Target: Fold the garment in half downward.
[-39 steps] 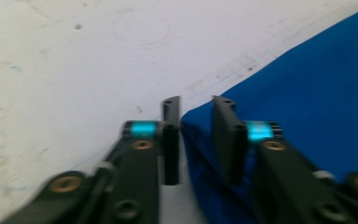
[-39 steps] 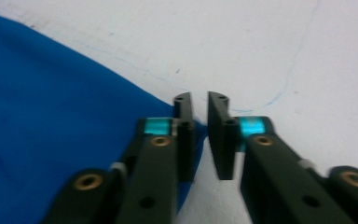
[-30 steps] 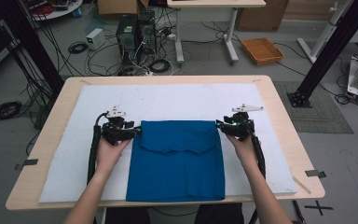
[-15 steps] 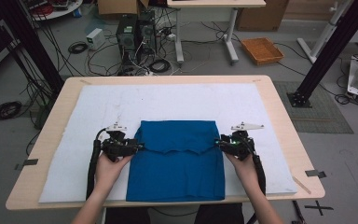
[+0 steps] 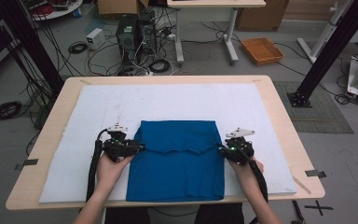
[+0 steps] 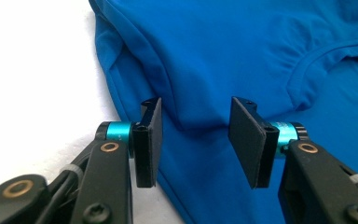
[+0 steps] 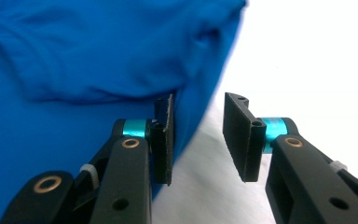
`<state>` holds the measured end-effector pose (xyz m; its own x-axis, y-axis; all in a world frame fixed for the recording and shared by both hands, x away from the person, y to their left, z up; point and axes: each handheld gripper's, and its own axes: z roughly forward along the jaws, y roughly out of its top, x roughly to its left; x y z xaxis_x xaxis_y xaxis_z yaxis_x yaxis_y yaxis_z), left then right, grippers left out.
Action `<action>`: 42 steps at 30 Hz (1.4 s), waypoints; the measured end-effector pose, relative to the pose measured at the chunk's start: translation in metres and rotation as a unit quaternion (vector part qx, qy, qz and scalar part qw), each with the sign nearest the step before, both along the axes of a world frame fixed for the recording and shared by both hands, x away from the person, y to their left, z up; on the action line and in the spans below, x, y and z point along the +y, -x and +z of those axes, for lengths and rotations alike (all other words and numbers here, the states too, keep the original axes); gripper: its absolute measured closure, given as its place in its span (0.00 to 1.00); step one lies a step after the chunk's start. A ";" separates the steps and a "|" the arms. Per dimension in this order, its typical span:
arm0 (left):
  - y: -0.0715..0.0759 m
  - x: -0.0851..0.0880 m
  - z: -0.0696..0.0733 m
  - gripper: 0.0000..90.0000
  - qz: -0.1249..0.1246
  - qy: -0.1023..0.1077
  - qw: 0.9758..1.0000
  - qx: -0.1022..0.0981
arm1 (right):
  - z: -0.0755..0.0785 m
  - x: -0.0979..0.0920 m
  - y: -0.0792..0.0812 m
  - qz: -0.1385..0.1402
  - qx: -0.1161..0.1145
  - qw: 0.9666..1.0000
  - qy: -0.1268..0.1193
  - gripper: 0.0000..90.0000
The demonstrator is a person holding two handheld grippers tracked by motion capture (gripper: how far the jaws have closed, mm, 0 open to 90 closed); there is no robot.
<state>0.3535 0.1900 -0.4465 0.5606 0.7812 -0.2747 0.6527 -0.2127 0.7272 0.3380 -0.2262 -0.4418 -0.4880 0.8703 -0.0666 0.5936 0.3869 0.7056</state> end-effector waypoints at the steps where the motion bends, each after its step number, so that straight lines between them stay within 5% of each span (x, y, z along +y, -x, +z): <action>1: 0.000 0.000 0.000 0.61 0.000 0.000 1.000 0.000 | 0.000 0.000 0.000 0.000 0.000 1.000 0.000 0.71; 11: 0.000 0.001 0.000 0.61 0.001 0.003 1.000 0.002 | 0.007 -0.029 0.007 -0.039 -0.002 0.999 0.002 0.70; 19: 0.001 0.000 0.002 0.62 0.001 0.015 1.000 0.008 | 0.015 -0.018 0.012 -0.002 -0.010 0.998 -0.066 0.70; 20: 0.002 0.002 0.003 0.65 0.002 0.022 1.000 0.013 | 0.014 -0.012 0.007 0.003 0.002 0.995 -0.096 0.70; 22: 0.003 0.003 0.004 0.67 0.005 0.025 1.000 0.014 | 0.012 -0.008 0.002 0.000 0.011 0.993 -0.114 0.70; 24: 0.001 0.008 0.004 0.70 0.013 0.045 0.999 0.026 | 0.009 -0.006 -0.002 -0.002 0.023 0.991 -0.129 0.69; 28: -0.003 0.005 -0.001 0.70 0.014 0.053 0.997 0.045 | 0.005 -0.003 -0.012 -0.010 0.044 0.988 -0.144 0.66; 31: -0.004 0.003 -0.002 0.67 0.021 0.057 0.997 0.043 | 0.002 -0.001 -0.016 -0.015 0.052 0.988 -0.145 0.67; 34: -0.007 0.001 -0.002 0.66 0.029 0.057 0.997 0.040 | 0.000 0.002 -0.019 -0.009 0.053 0.989 -0.140 0.78; 38: -0.007 -0.002 -0.002 0.81 0.019 0.048 0.998 0.022 | -0.001 0.003 -0.019 -0.003 0.050 0.990 -0.128 0.93; 42: -0.006 -0.001 0.000 0.83 0.018 0.051 0.998 0.016 | 0.000 0.000 -0.016 0.001 0.053 0.991 -0.126 0.86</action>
